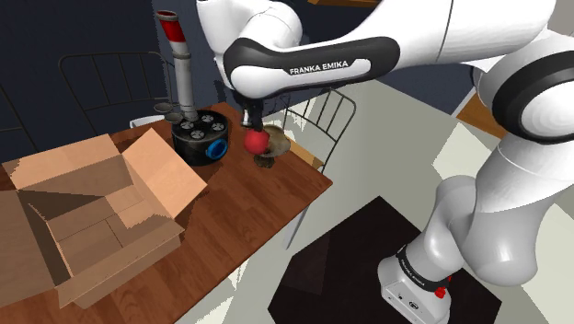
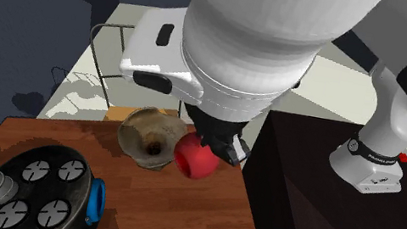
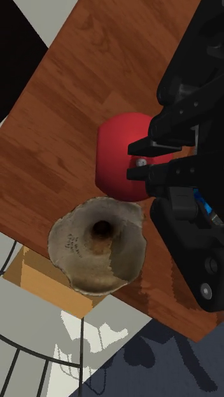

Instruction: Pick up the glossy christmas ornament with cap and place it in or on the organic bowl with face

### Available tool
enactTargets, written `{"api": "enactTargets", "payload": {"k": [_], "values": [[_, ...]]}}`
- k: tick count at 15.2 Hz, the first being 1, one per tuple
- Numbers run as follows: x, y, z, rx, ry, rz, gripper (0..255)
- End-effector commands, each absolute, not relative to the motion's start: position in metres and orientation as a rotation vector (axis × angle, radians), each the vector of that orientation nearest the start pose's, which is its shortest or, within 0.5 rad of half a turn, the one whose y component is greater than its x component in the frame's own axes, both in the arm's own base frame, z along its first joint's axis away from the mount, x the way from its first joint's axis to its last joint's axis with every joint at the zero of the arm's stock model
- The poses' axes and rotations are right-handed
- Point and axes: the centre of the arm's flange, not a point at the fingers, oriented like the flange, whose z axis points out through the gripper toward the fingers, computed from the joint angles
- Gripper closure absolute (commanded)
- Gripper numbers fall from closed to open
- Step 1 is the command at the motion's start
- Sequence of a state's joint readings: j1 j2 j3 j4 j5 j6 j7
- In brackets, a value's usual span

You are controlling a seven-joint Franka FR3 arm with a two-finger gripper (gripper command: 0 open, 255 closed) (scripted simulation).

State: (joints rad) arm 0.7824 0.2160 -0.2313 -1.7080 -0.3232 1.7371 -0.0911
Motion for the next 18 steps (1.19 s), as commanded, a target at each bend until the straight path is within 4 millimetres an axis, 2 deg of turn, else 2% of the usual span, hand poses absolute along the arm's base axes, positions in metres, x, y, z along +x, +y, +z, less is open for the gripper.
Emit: {"api": "enactTargets", "payload": {"k": [1, 14, 15, 18], "values": [[0.544, 0.281, 0.462, -3.301, -1.256, 0.167, 255], [0.654, 0.157, 0.507, -3.301, -1.256, 0.167, 255], [0.667, 0.143, 0.512, -3.301, -1.256, 0.167, 255], [0.667, 0.143, 0.496, -3.301, -1.256, 0.167, 255]]}}
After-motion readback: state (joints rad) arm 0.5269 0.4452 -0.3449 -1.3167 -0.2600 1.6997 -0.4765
